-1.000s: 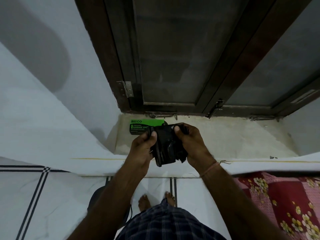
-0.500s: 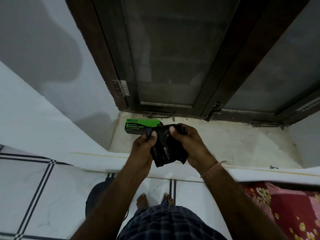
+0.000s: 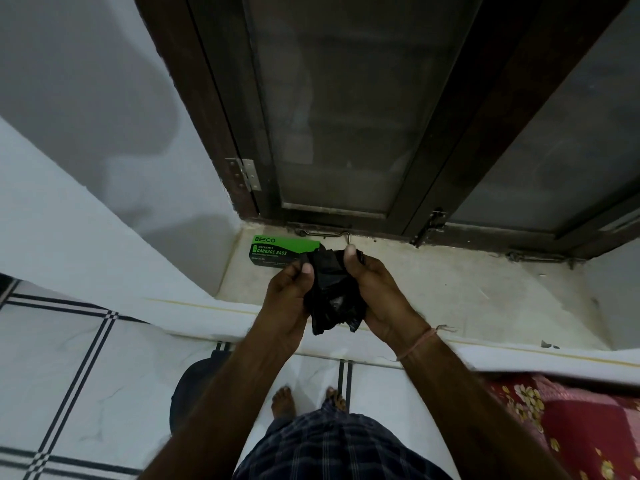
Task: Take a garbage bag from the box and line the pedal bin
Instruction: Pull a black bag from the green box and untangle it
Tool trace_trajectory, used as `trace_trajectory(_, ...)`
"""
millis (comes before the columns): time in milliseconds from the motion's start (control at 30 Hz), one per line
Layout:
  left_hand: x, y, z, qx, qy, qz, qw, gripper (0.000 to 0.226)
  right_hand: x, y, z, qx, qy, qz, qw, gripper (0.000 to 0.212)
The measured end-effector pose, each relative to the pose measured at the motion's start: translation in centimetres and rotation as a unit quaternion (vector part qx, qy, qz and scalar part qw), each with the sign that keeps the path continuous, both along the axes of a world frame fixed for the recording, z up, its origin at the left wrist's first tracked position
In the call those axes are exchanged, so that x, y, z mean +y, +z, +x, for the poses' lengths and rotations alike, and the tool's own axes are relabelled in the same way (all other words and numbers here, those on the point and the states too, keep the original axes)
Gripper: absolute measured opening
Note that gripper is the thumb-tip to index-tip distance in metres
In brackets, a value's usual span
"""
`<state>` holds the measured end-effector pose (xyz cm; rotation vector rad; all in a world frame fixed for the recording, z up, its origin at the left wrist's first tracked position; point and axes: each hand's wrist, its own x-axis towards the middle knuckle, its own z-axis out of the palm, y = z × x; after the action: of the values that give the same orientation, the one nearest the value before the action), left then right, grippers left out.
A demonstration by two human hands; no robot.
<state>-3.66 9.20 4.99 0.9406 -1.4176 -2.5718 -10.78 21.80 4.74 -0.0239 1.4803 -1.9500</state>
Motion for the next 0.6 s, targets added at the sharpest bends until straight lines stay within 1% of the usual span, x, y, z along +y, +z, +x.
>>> trace_trajectory(100,0.5,0.4,-0.2,0.000,0.007,0.027,1.000,0.034,0.4,0.5,0.1,0.010,0.038,-0.003,0.999,0.034)
trace_trajectory(200,1.0,0.8,-0.2,0.016,-0.007,0.040,0.999,0.047,0.7,0.3,0.1,-0.005,0.013,0.006,1.000,0.029)
trace_trajectory(233,1.0,0.9,-0.2,0.011,-0.009,0.033,0.999,0.044,0.8,0.2,0.0,-0.007,0.006,0.007,1.000,0.029)
trace_trajectory(300,0.9,1.0,-0.1,0.001,-0.010,0.026,1.000,0.031,1.1,0.2,-0.2,-0.003,-0.004,0.011,1.000,0.028)
trace_trajectory(367,0.6,0.8,0.0,-0.002,-0.006,0.030,1.000,0.024,1.5,0.2,-0.5,0.006,-0.018,0.016,1.000,0.027)
trace_trajectory(500,0.5,0.5,0.0,-0.027,-0.001,-0.001,1.000,0.026,1.9,-0.1,-0.9,0.025,-0.036,0.043,0.998,0.018)
trace_trajectory(600,1.1,0.4,-0.1,-0.029,-0.006,0.004,1.000,0.029,1.5,-0.3,-0.6,0.046,-0.039,0.054,0.997,0.019)
